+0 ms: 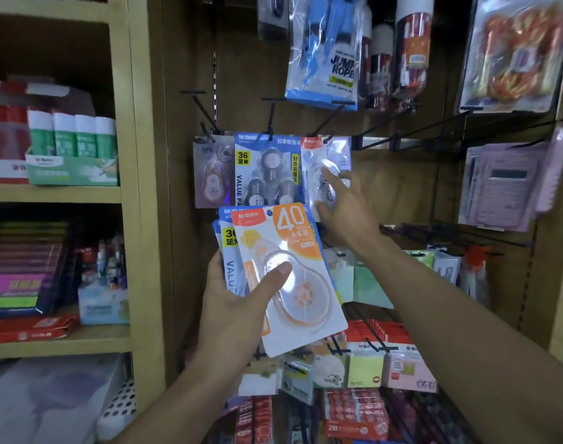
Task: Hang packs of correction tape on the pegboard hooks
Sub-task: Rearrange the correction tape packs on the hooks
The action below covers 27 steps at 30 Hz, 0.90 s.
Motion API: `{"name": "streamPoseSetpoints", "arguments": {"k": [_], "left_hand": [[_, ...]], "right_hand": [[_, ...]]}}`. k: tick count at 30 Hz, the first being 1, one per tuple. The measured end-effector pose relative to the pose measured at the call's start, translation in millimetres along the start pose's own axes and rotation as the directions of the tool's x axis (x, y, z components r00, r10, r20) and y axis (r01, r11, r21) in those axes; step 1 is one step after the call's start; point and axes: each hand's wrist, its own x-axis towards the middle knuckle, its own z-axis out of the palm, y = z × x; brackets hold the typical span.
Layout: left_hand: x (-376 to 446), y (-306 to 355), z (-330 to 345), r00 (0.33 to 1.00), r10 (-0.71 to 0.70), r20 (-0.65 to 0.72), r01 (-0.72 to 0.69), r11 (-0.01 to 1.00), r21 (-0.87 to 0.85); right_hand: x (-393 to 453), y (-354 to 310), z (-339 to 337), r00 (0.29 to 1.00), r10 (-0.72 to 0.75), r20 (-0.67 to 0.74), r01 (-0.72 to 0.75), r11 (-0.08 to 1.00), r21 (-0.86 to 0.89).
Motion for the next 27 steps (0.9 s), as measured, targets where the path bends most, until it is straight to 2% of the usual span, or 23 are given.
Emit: {"name": "streamPoseSetpoints", "arguments": {"k": [3, 11, 16, 18, 20, 22, 25, 27], "left_hand": [[-3.3, -0.9, -3.0, 1.000, 0.002, 0.012, -0.001, 1.000, -0.006], [-4.2, 9.3, -20.9, 1.000, 0.017, 0.007, -0.017, 1.000, 0.023], [-12.5, 8.2, -22.6, 1.000, 0.022, 0.022, -0.023, 0.999, 0.027], [-14.5, 8.2, -22.6, 0.999, 0.016, 0.028, -0.017, 1.000, 0.019], [-14.6, 7.6, -22.7, 1.000, 0.006, 0.027, -0.006, 1.000, 0.007], [-14.4, 6.0, -22.0, 1.000, 0.003, 0.018, -0.003, 1.000, 0.000], [-18.4, 0.4, -16.1, 1.000, 0.028, -0.004, -0.029, 0.999, -0.019], [-22.8, -6.8, -10.3, 0.999, 0.012, -0.038, -0.013, 0.999, -0.049]], "right_hand": [[18.0, 2.1, 13.4, 0.998, 0.033, 0.048, -0.031, 0.999, -0.044], [51.5, 12.4, 20.5, 0.995, 0.014, 0.103, 0.018, 0.953, -0.301], [51.5, 9.9, 16.9, 0.987, 0.054, 0.150, -0.023, 0.979, -0.201], [42.4, 5.0, 7.8, 0.989, 0.090, 0.121, -0.064, 0.977, -0.202], [26.3, -5.8, -6.4, 0.996, 0.085, 0.039, -0.080, 0.989, -0.125], [2.6, -21.2, -21.9, 0.997, 0.075, -0.028, -0.072, 0.992, 0.107], [-56.8, -49.5, -48.0, 0.998, 0.064, 0.006, -0.060, 0.892, 0.447], [-106.7, -64.1, -64.7, 0.997, -0.023, 0.067, -0.017, 0.840, 0.543]]}}
